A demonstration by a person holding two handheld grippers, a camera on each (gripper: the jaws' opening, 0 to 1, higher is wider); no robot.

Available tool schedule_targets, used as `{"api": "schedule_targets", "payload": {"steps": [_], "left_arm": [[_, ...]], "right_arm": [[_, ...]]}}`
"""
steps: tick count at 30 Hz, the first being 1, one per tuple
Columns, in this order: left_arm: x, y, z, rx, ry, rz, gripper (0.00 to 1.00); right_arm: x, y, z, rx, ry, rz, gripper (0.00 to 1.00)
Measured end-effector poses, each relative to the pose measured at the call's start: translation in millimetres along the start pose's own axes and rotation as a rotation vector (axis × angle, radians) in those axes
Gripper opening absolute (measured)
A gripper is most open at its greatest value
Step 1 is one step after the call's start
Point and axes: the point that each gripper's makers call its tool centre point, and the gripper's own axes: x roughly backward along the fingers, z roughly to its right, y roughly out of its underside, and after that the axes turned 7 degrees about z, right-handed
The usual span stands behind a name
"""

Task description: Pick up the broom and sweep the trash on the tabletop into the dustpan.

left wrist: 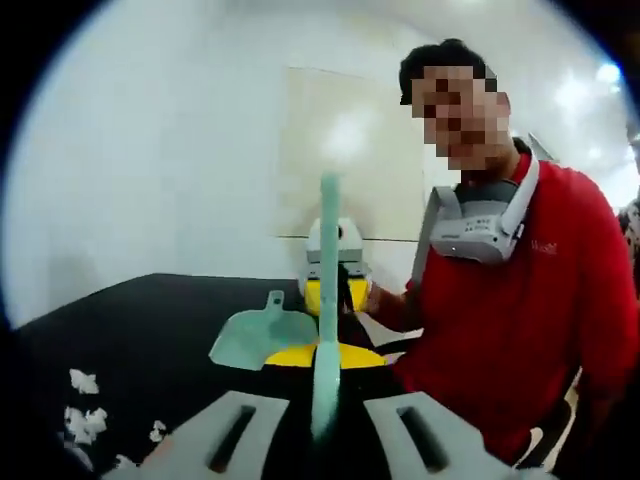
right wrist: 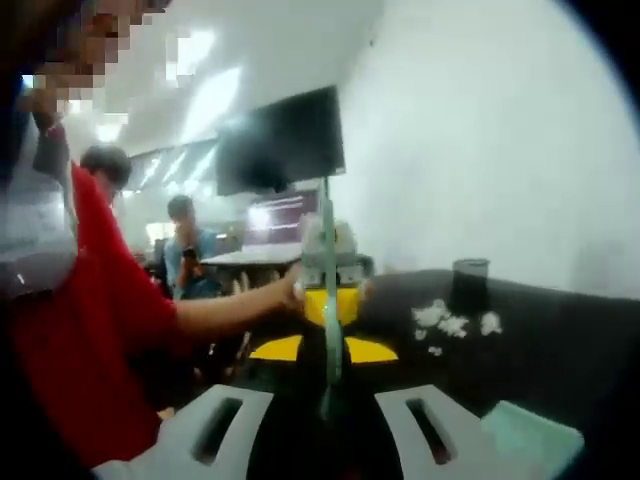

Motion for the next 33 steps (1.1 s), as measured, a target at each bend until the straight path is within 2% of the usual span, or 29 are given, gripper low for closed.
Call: {"api": "schedule_targets", "payload": {"steps": [2,3,4,5,7,8,10,13,15,17,19,21,23,24,25,26,28,31,33], "left_arm": [[12.5,-18.9,-6.6,-0.028,-0.095,0.060,0.02],[17.5,-24.5,-9.7,-0.041,-0.135,0.071,0.02],[26.7,-31.5,-16.2,-0.029,-0.210,0.086,0.02],[36.5,-40.5,-21.0,-0.033,-0.273,0.110,0.02],[55.2,-51.9,-28.8,-0.043,-0.395,0.129,0.02],[67.7,-56.1,-32.8,-0.052,-0.468,0.131,0.02],[90.2,-56.4,-44.4,-0.085,-0.600,0.099,0.02],[113.3,-56.2,-53.7,-0.109,-0.737,0.079,0.02],[122.2,-60.9,-54.2,-0.144,-0.778,0.095,0.02],[131.1,-67.6,-55.1,-0.185,-0.834,0.120,0.02],[141.8,-73.1,-58.6,-0.239,-0.908,0.129,0.02],[154.9,-74.7,-63.4,-0.307,-1.007,0.109,0.02],[168.2,-71.5,-68.1,-0.376,-1.112,0.056,0.02],[174.4,-71.5,-69.4,-0.409,-1.159,0.046,0.02],[181.8,-72.4,-70.4,-0.451,-1.205,0.051,0.02],[185.4,-71.4,-71.0,-0.471,-1.227,0.052,0.02],[190.5,-68.8,-72.2,-0.516,-1.259,0.043,0.02],[191.2,-61.4,-74.0,-0.545,-1.278,0.030,0.02],[192.9,-57.6,-76.1,-0.551,-1.280,0.025,0.02]], "right_arm": [[28.2,-22.9,20.2,-0.066,0.084,0.067,0.16],[44.0,-33.2,30.1,-0.127,0.126,0.110,0.16],[61.2,-39.2,40.9,-0.227,0.181,0.150,0.16],[84.9,-40.0,54.5,-0.366,0.257,0.192,0.16],[119.3,-33.3,71.7,-0.500,0.374,0.254,0.16],[135.9,-20.2,79.1,-0.579,0.459,0.252,0.16],[162.5,-3.3,87.5,-0.637,0.560,0.256,0.16],[184.3,5.8,92.3,-0.705,0.622,0.312,0.12],[190.0,12.0,89.3,-0.783,0.626,0.322,0.12],[193.6,18.5,88.6,-0.788,0.653,0.296,0.12],[196.4,23.7,88.4,-0.817,0.685,0.297,0.12],[196.3,29.3,88.6,-0.867,0.715,0.312,0.14],[197.8,33.6,90.6,-0.976,0.754,0.395,0.17],[196.3,37.1,88.6,-1.022,0.758,0.411,0.19],[196.2,42.5,87.6,-1.032,0.790,0.404,0.24],[196.9,47.5,87.6,-1.036,0.825,0.404,0.26],[193.2,51.8,84.4,-1.107,0.830,0.432,0.27],[190.9,59.9,88.1,-1.130,0.870,0.451,0.32],[190.1,57.5,93.8,-1.127,0.886,0.483,0.33]]}}
